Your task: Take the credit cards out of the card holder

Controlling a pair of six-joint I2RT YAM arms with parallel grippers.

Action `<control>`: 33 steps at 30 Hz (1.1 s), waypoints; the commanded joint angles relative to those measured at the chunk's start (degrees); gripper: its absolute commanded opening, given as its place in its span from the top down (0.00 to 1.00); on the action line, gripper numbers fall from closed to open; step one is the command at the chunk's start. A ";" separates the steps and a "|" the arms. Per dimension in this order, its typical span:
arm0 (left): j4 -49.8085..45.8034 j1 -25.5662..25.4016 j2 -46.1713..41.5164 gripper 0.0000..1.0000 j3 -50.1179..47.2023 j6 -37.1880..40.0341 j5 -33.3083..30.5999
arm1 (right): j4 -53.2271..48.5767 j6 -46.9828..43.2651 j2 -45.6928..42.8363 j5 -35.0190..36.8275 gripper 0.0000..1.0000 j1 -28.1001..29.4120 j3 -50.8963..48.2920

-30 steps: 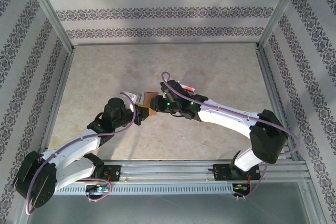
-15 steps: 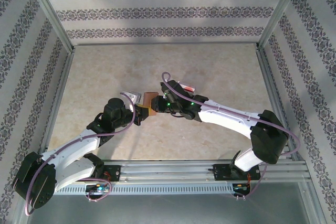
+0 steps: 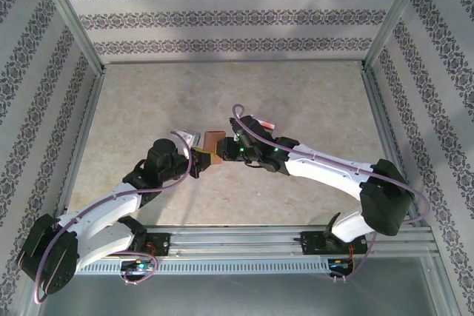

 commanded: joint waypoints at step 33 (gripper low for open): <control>2.42 -0.48 -0.92 1.00 2.55 -0.79 1.67 | 7.96 -10.97 -8.63 -8.72 0.48 -7.72 -10.03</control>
